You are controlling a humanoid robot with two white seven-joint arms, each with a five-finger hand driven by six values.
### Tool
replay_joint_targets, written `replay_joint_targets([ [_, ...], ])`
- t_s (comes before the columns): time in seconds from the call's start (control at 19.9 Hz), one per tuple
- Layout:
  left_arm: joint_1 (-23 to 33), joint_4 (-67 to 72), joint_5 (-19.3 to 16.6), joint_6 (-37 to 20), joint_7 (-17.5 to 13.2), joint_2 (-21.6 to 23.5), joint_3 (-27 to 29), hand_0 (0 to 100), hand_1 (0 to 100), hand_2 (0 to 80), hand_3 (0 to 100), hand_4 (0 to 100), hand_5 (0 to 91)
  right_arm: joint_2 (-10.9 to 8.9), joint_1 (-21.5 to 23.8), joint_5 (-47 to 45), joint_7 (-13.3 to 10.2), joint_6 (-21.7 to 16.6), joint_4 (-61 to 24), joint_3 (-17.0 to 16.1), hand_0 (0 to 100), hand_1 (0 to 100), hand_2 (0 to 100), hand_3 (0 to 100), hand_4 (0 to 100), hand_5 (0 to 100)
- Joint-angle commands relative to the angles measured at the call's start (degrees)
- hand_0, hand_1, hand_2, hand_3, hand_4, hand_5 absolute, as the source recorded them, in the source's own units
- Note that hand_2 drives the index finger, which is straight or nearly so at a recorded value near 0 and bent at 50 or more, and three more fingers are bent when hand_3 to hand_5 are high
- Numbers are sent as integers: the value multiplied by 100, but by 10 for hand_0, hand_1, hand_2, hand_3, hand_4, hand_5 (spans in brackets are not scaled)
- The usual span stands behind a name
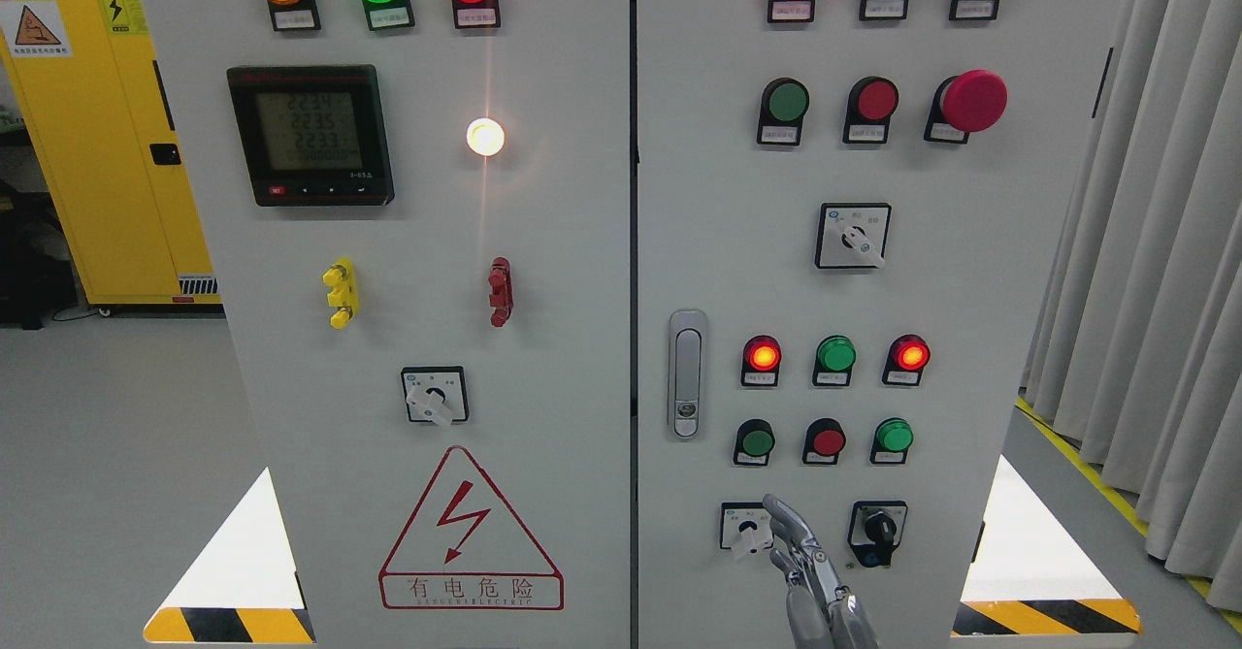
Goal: Release door handle
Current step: 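Raise the right hand from below toward the silver door handle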
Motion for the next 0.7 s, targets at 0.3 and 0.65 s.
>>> replay_joint_targets([
  [0.3, 0, 0, 0, -5, 2, 0, 0, 120, 556, 0, 0, 0, 0, 205, -322, 1019, 58, 715, -58, 4, 464, 338, 0, 450, 511, 363],
  [0.65, 0, 0, 0, -5, 2, 0, -8, 120, 556, 0, 0, 0, 0, 355, -463, 3083, 40, 785, 82, 13, 534, 413, 0, 843, 913, 944],
])
